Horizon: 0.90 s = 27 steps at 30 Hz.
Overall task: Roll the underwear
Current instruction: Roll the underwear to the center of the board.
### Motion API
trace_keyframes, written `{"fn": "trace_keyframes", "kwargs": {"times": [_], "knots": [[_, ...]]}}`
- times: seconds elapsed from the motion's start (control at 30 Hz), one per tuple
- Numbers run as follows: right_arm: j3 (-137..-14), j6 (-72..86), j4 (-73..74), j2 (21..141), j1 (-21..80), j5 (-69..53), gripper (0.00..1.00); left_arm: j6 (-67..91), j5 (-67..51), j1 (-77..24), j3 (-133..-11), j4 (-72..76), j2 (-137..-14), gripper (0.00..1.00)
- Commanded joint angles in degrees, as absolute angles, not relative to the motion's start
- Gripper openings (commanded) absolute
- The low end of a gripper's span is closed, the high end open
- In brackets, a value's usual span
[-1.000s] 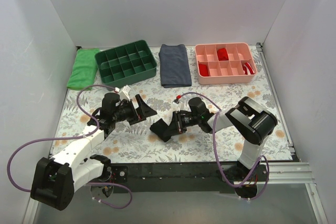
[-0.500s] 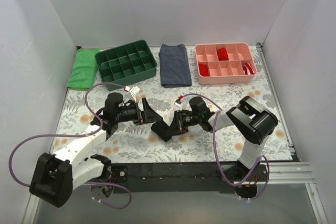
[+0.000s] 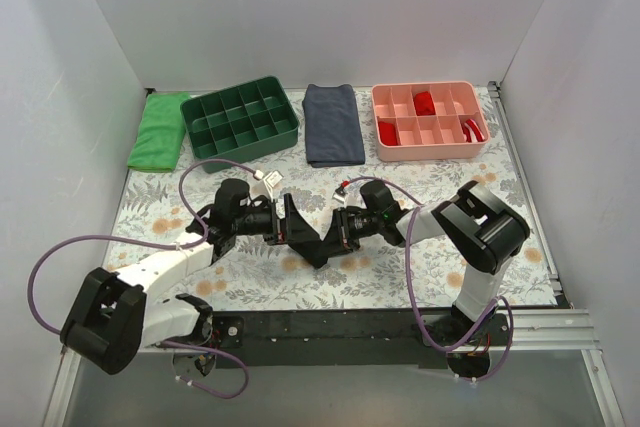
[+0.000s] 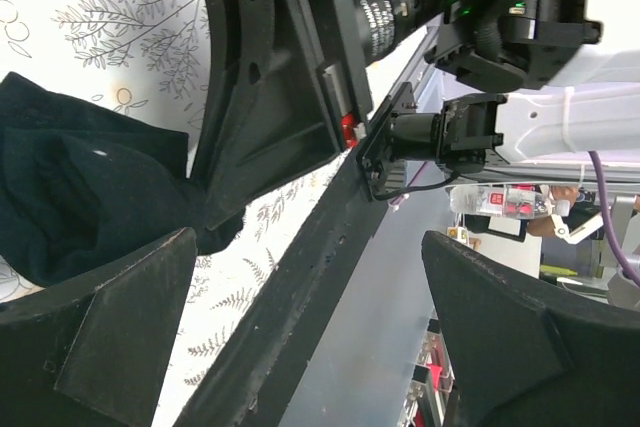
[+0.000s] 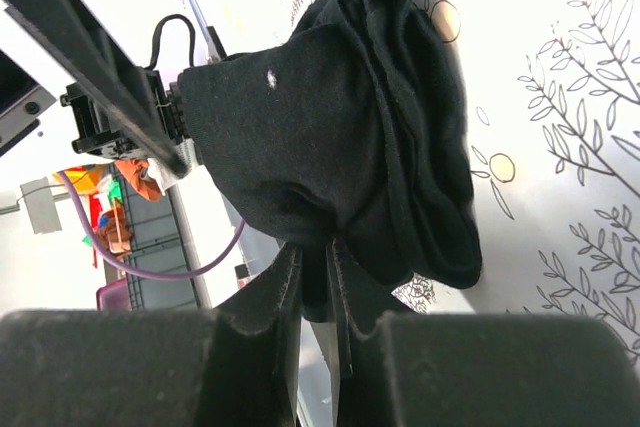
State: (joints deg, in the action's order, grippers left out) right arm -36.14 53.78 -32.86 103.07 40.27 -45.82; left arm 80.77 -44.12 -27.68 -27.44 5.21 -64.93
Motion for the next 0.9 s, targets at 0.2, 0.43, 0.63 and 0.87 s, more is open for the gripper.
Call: {"fn": "trace_keyframes", "kwargs": {"times": [0.2, 0.43, 0.63, 0.87], "knots": [[-38.1, 51.6, -28.4, 105.1, 39.4, -44.3, 0.06, 80.9, -42.5, -29.2, -26.8, 13.6, -72.4, 0.96], [-38.3, 51.6, -28.4, 105.3, 39.2, -43.9, 0.07, 81.0, -41.7, -29.5, -25.8, 17.0, -75.1, 0.96], [-38.0, 51.9, -28.5, 105.4, 39.2, -42.8, 0.08, 80.9, -42.1, -29.6, -26.0, 18.1, -76.6, 0.95], [-37.9, 52.2, -27.6, 105.0, 38.9, -41.7, 0.09, 81.7, -43.5, -29.6, -28.0, 17.0, -74.8, 0.96]]}}
